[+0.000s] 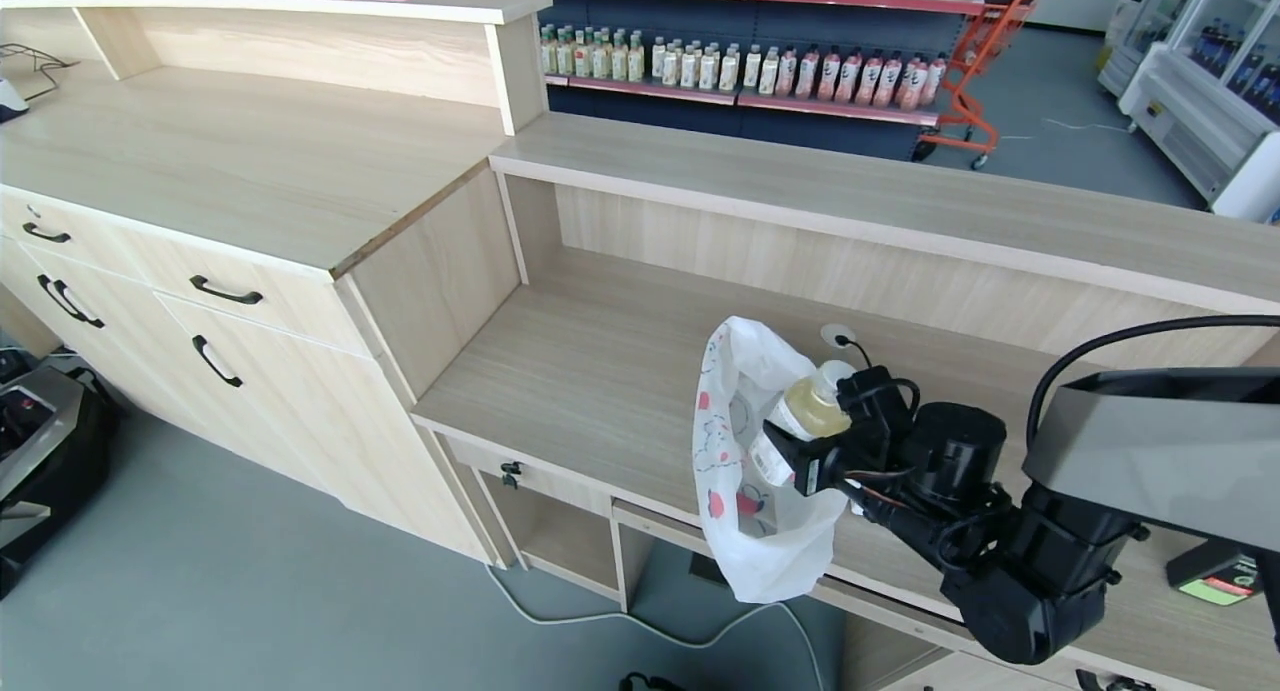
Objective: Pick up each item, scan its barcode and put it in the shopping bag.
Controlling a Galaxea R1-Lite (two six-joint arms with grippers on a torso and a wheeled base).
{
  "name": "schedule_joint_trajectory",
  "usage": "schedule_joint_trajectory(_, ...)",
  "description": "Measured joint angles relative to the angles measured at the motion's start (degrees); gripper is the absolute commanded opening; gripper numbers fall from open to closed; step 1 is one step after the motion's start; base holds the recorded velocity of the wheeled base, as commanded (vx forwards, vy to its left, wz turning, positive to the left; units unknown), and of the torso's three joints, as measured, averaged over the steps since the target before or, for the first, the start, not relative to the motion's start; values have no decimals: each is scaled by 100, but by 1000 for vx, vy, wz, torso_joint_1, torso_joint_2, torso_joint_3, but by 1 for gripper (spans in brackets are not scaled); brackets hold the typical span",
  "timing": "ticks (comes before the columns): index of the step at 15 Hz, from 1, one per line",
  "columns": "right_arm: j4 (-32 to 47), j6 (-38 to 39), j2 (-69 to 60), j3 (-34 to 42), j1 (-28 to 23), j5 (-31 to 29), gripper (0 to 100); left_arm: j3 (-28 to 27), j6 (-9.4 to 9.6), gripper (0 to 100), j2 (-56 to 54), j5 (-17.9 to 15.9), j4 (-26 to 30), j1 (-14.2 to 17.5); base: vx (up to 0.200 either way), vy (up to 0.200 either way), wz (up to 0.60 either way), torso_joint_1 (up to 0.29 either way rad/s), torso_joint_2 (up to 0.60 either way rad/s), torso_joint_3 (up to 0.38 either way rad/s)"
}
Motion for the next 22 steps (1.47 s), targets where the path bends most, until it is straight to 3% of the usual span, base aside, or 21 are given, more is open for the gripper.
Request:
schedule_joint_trajectory(14,-52,-758,1312,-874,-26,98,0,0,2,100,0,0,0,-5,0,0,0,0,0,0)
schedule_joint_trajectory(15,-50,-844,1342,-905,-52,104,100,0,0,100,0,0,0,-5,0,0,0,0,0,0)
schedule_joint_trajectory(22,13,-872,800,-730,-89,200,100,0,0,100,0,-1,0,0,0,0,0,0,0,0)
